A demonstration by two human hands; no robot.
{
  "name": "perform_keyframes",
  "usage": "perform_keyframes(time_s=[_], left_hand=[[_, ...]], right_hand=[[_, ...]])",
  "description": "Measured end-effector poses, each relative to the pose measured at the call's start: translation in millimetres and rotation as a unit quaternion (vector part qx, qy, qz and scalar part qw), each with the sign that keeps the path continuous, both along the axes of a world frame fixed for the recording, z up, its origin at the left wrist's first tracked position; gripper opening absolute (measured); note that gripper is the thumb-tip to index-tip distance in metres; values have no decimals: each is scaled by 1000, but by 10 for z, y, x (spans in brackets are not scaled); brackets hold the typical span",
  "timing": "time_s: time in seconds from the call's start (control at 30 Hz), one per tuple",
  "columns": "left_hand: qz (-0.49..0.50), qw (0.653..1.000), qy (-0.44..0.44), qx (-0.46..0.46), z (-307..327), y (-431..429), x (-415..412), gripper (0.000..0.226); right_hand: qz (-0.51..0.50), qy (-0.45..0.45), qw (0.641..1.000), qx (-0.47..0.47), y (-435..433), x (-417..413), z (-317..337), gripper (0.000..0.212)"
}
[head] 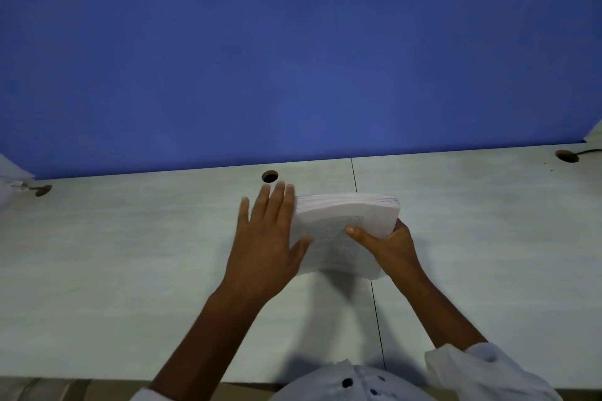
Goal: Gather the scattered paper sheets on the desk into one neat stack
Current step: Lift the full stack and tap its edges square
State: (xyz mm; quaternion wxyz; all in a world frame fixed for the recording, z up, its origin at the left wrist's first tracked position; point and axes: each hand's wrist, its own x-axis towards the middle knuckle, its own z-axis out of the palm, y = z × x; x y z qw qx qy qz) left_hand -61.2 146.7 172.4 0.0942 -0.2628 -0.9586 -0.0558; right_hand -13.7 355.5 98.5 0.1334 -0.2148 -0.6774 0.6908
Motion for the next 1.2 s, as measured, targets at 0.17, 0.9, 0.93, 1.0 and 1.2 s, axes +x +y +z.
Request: perform_keyframes(time_s=[0.17, 0.9, 0.93, 1.0, 1.2], left_hand=[[46, 956, -51, 284, -44, -188, -29, 97], [74, 747, -300, 589, -443, -38, -165, 73], [74, 743, -298, 595, -458, -58, -172, 70], [74, 736, -306, 599, -490, -67, -171, 74], [71, 739, -332, 581, -670, -121, -191, 81]], right_hand=[[-12, -1, 1000, 20, 43, 8, 14, 67], [-7, 52, 997, 55, 5, 23, 79, 44], [-11, 54, 997, 56, 3, 28, 80, 43], [-24, 58, 997, 44, -18, 24, 63, 48], [-29, 62, 997, 37, -7, 34, -6, 51]])
